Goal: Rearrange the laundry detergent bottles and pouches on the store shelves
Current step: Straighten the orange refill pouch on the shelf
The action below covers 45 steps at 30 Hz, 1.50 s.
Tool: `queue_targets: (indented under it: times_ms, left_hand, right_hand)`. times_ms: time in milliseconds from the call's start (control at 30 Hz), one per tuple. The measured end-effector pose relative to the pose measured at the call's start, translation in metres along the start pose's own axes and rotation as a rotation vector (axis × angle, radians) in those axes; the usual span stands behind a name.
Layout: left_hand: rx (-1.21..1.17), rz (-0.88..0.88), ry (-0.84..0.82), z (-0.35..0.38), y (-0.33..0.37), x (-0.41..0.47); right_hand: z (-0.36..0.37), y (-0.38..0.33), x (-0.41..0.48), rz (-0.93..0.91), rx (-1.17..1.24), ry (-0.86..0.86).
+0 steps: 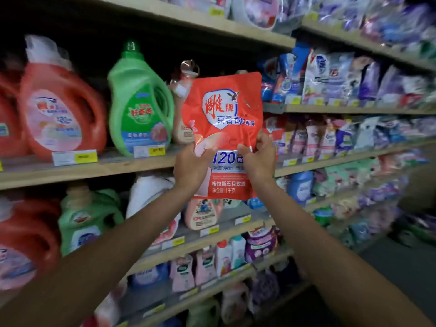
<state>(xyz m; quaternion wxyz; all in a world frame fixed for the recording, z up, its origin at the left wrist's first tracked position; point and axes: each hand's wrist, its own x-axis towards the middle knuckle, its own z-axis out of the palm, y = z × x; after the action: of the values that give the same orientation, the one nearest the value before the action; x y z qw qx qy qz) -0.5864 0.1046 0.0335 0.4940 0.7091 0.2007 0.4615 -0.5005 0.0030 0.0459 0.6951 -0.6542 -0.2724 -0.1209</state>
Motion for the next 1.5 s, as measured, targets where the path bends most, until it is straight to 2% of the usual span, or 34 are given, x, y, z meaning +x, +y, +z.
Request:
queue_targets:
  times_ms: [133,267,500,667,967,1233,1500]
  left_hand:
    - [-0.018,-0.049,-0.056,0.077,-0.008,-0.004]
    - [-0.041,-0.026,-0.110,0.161,-0.022,0.008]
    - [-0.098,-0.030,-0.205,0.320,-0.048,0.063]
    - [-0.107,-0.070,-0.240,0.407,-0.066,0.107]
    - [-0.041,-0.112,-0.199,0.503,-0.109,0.174]
    - [0.072,-0.110,-0.099,0.557,-0.143,0.231]
    - [0.146,-0.220,0.148,0.585,-0.153,0.275]
  right_hand:
    - [-0.056,0.040,0.032,-0.009,-0.030,0.051]
    - [-0.105,0.086,0.075,0.005,-0.085,0.111]
    - [-0.173,0.172,0.198,0.043,-0.150,0.163]
    - [-0.200,0.220,0.277,0.080,-0.215,0.166]
    - [-0.210,0.303,0.376,0.166,-0.193,0.095]
    - [-0.194,0.369,0.462,0.199,-0.116,-0.072]
    - [-0.163,0.405,0.533,0.096,-0.042,-0.266]
